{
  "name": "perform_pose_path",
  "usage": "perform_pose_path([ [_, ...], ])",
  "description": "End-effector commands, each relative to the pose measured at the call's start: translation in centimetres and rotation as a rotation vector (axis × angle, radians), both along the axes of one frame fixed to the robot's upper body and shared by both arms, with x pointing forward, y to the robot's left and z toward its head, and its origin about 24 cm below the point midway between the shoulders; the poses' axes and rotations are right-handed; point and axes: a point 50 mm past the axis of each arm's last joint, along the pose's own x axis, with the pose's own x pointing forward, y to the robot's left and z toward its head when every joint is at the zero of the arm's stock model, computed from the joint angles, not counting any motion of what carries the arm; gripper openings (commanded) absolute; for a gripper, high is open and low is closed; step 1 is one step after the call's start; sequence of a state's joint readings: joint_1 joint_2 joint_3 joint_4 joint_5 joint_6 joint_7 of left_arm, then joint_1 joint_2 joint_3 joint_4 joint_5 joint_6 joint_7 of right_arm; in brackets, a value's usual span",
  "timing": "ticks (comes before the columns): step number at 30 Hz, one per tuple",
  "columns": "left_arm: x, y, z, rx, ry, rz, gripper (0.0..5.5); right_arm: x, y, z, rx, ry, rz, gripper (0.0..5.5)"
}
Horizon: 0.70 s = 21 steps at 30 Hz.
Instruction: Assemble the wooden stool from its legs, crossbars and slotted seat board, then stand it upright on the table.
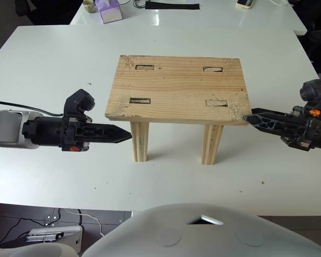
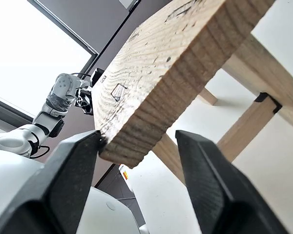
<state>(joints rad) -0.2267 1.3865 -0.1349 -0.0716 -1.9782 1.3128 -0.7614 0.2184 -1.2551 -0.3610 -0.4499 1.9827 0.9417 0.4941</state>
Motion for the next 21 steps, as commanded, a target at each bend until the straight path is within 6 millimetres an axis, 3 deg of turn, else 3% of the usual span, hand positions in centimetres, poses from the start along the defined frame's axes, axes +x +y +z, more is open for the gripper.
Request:
perform_pose_path([
  [1, 0.7, 0.8, 1.1, -0.041, -0.058, 0.046, 3.47, 1.1, -1.2, 0.3, -0.059, 0.013, -0.065, 3.38],
  [5, -0.8, 1.7, 1.3, -0.051, -0.080, 0.091, 3.85, 2.7, -2.9, 1.8, -0.067, -0.034, -0.173, 3.40],
  [11, -3.6, 4.8, -2.7, 0.086, -0.214, 0.314, 3.85, 0.5, -5.0, -0.2, -0.097, 0.034, -0.377, 3.40],
  [13, -2.7, 5.2, -4.5, 0.204, -0.387, 0.452, 3.85, 0.4, -5.3, -3.0, -0.235, 0.009, -0.512, 3.40],
  [16, 0.2, 3.6, -7.4, 0.386, -0.583, 0.669, 3.85, 1.8, -4.3, -7.6, -0.441, -0.133, -0.715, 3.40],
  [21, 4.0, 0.3, -11.2, 0.650, -0.771, 0.813, 3.85, 4.5, -0.4, -12.5, -0.671, -0.405, -0.743, 3.40],
])
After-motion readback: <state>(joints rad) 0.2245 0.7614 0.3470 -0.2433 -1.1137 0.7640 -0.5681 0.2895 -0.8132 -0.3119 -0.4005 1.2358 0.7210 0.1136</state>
